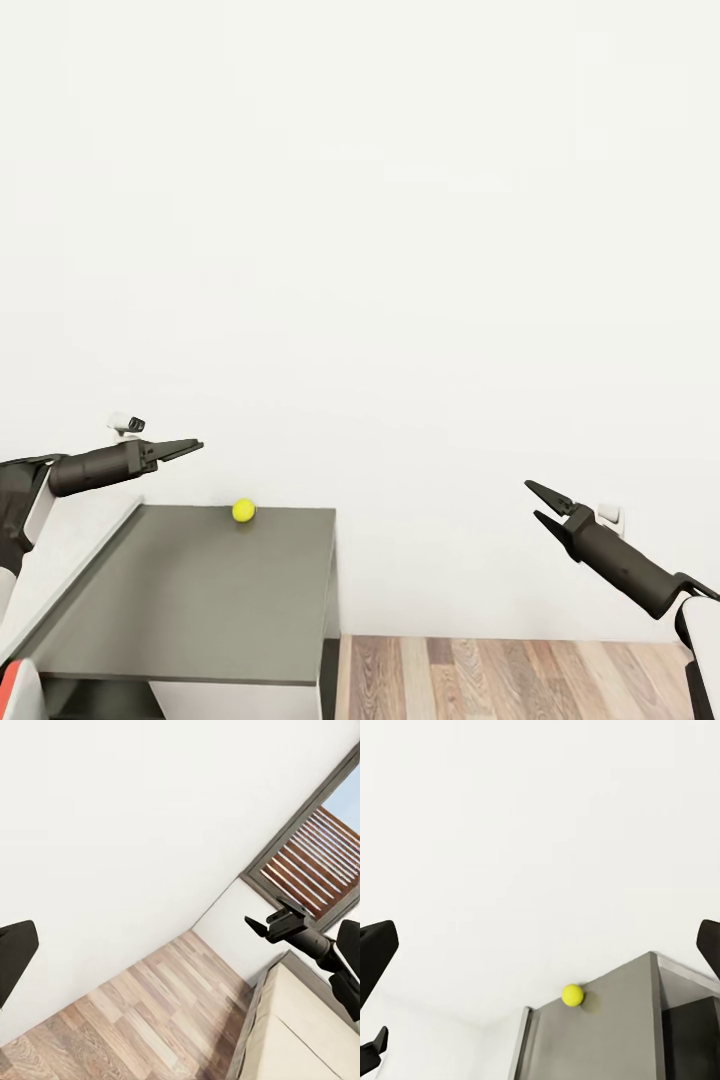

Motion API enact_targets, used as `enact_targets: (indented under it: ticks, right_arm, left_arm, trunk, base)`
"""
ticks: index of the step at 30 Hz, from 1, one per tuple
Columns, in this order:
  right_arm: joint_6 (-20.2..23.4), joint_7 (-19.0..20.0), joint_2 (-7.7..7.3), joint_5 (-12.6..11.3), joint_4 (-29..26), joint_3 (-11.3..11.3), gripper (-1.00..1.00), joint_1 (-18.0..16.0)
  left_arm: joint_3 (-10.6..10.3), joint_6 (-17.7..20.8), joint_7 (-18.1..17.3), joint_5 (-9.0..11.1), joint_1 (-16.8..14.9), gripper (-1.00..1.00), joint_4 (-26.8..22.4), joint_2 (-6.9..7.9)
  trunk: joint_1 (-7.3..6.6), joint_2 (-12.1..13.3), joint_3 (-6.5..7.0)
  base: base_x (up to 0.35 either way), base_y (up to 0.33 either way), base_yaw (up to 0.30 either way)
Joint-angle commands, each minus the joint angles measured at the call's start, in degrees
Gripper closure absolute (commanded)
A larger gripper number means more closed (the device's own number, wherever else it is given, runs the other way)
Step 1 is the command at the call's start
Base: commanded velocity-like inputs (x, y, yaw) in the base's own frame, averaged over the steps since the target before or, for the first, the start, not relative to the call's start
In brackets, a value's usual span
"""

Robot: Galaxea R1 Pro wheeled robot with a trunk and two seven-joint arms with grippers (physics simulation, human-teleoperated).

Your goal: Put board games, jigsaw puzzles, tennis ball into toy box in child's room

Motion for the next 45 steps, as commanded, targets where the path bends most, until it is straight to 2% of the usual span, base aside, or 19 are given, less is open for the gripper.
enact_targets:
  ticks: [1,33,45]
  right_arm:
    - [0.3,0.4,0.01,0.4,0.0,-0.1,-1.00,0.0]
    - [0.3,0.4,0.02,0.4,0.1,-0.1,-1.00,0.0]
    - [0.2,0.1,0.04,0.4,0.1,0.0,-1.00,0.0]
  left_arm:
    - [0.0,0.6,-0.2,0.0,0.0,-1.00,0.0,0.02]
    - [0.0,0.6,-0.2,0.0,0.0,-1.00,0.0,0.00]
    - [-0.1,0.5,-0.2,0.0,0.0,-1.00,0.0,-0.07]
  trunk:
    - [0.04,0.0,-0.02]
    - [0.04,0.0,-0.02]
    - [0.04,0.0,-0.02]
  base:
    - [0.161,0.028,0.000]
    - [0.193,0.060,0.000]
    - [0.035,0.008,0.000]
